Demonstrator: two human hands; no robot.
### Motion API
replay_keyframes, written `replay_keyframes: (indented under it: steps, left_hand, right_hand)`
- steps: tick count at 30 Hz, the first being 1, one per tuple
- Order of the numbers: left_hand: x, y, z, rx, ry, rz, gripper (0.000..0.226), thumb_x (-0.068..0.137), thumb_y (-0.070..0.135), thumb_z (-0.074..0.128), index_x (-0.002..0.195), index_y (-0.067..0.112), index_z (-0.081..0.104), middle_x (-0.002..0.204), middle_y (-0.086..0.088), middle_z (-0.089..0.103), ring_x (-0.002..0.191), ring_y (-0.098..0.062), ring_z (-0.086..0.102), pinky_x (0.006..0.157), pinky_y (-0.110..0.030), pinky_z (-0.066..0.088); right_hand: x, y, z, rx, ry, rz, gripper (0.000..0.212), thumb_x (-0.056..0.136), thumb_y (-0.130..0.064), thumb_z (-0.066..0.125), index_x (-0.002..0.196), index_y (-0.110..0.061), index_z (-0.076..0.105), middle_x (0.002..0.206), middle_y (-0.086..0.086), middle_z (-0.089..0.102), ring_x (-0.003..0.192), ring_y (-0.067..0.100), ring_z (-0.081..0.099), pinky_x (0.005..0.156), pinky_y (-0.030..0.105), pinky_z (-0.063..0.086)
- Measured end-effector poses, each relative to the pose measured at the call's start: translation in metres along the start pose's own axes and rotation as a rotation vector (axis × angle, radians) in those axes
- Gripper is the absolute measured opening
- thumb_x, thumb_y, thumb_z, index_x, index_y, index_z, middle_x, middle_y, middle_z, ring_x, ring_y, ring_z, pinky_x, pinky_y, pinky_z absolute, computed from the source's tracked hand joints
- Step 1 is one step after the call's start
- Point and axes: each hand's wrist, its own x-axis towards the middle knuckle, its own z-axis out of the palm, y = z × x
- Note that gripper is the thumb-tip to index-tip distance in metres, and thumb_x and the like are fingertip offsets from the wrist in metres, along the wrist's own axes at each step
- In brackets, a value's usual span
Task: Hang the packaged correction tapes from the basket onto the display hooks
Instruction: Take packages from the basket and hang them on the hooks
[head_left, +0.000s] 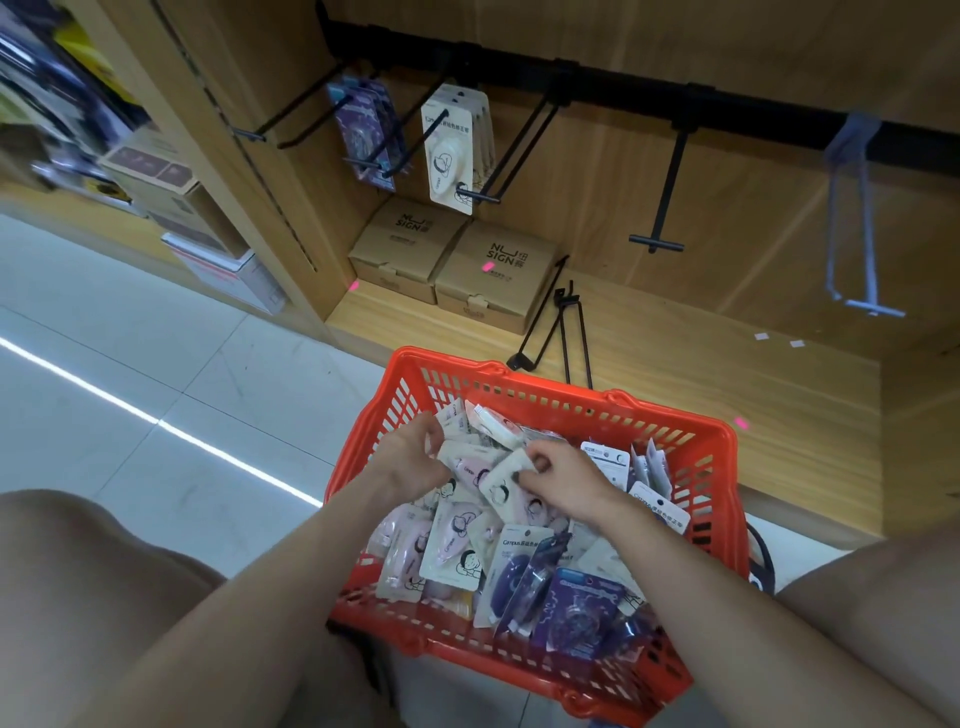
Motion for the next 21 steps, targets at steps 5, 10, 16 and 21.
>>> replay_keyframes:
  steps: [5,10,16,21]
  left_hand:
    - [-0.013,0.018,-0.031,0.119,-0.003,0.143,0.025,0.085,0.007,0.071,0.100,0.021,0.057,0.099,-0.012,0.064,0.074,-0.024,0.055,0.066,-0.034,0.052]
    - [-0.022,0.032,-0.054,0.093,-0.029,0.231,0.020,0.092,0.009,0.063,0.105,0.024,0.063,0.111,-0.003,0.065,0.065,-0.014,0.056,0.051,-0.015,0.042]
    - [-0.033,0.035,-0.070,0.045,-0.006,0.279,0.006,0.100,0.018,0.064,0.097,0.023,0.063,0.108,-0.012,0.074,0.082,-0.029,0.068,0.078,-0.037,0.057]
    - [-0.029,0.035,-0.055,-0.074,0.092,0.281,0.005,0.098,0.023,0.066,0.093,0.021,0.067,0.100,0.002,0.072,0.079,-0.031,0.063,0.076,-0.032,0.051]
  right_hand:
    - [0.006,-0.019,-0.012,0.374,0.098,-0.021,0.008,0.099,-0.023,0.069,0.105,-0.018,0.069,0.101,0.002,0.077,0.091,0.019,0.075,0.082,0.036,0.063]
    - [-0.002,-0.030,-0.007,0.663,0.005,0.008,0.018,0.100,-0.022,0.068,0.114,-0.011,0.071,0.110,0.011,0.077,0.091,0.024,0.072,0.080,0.036,0.062]
    - [-0.013,-0.041,0.002,0.549,-0.012,-0.017,0.026,0.096,-0.040,0.072,0.112,-0.020,0.071,0.106,-0.005,0.078,0.106,0.019,0.071,0.089,0.037,0.055]
    - [-0.020,-0.045,-0.004,0.670,-0.025,0.002,0.024,0.100,-0.038,0.067,0.100,-0.014,0.064,0.103,0.004,0.074,0.092,0.018,0.066,0.081,0.033,0.049]
